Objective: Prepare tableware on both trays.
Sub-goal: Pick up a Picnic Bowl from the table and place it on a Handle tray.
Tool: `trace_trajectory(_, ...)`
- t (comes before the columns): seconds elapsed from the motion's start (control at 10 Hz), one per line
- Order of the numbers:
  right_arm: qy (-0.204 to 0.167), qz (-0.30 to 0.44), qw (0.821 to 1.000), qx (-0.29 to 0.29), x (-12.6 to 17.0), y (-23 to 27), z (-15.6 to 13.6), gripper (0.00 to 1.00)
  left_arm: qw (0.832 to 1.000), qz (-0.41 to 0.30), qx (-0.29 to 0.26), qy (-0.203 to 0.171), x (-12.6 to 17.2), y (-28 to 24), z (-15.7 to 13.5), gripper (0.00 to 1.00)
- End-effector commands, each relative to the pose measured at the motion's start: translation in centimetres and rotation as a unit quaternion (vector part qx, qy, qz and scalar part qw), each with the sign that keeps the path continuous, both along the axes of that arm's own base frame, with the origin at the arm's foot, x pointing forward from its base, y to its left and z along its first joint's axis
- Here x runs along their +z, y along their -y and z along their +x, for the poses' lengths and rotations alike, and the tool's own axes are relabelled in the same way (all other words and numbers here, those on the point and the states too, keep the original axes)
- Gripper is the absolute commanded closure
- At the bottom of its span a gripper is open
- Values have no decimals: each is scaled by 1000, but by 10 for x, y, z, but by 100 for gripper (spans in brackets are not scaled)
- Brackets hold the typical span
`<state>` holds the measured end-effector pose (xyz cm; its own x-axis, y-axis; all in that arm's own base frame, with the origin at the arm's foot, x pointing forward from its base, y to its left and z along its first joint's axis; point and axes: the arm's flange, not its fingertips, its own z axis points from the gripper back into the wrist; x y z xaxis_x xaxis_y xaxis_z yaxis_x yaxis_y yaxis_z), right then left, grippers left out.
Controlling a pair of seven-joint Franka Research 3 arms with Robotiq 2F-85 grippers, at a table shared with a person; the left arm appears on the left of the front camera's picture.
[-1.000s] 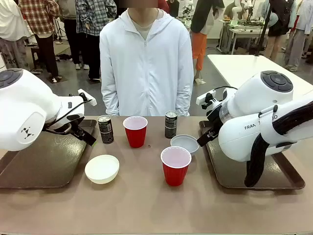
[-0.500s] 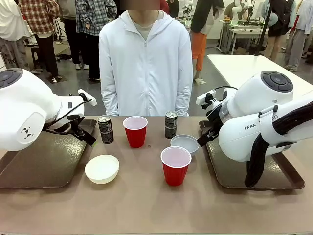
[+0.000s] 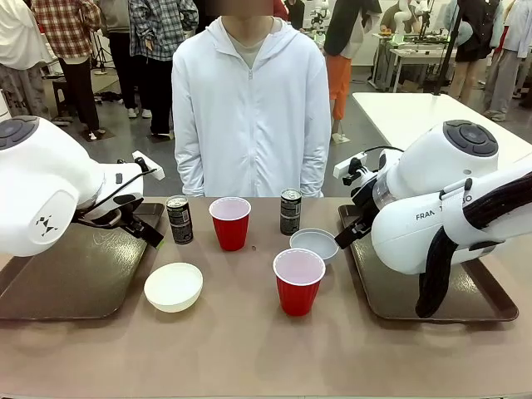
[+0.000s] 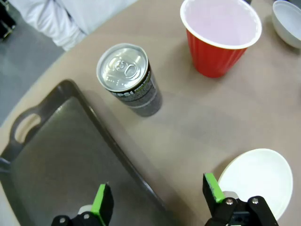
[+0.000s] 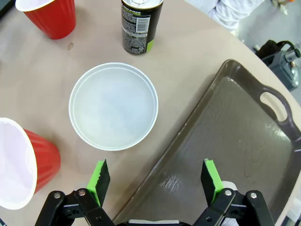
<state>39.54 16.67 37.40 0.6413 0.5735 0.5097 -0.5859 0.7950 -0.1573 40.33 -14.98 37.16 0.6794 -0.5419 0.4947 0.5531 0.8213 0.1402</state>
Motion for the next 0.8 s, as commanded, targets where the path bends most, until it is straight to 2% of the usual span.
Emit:
trace_trajectory(0.0, 0, 0, 1000, 0, 0, 0, 0, 0, 1000, 0, 0, 0, 0, 0, 0, 0)
trace_trajectory(0.3, 0, 0, 1000, 0, 0, 0, 0, 0, 1000, 0, 0, 0, 0, 0, 0, 0)
trace_trajectory(0.5, -38, 42, 998, -23, 0, 5, 3, 0, 1000, -4, 13, -9, 5, 1, -5, 0)
trace_trajectory(0.6, -60, 57, 996, -38, 8, 8, -13, 0, 999, -13, 14, -28, 18, 0, -19, 0)
trace_trajectory(0.7, -103, 54, 992, -49, 26, 13, -52, 0, 999, -14, -5, -48, 44, -2, -50, 0)
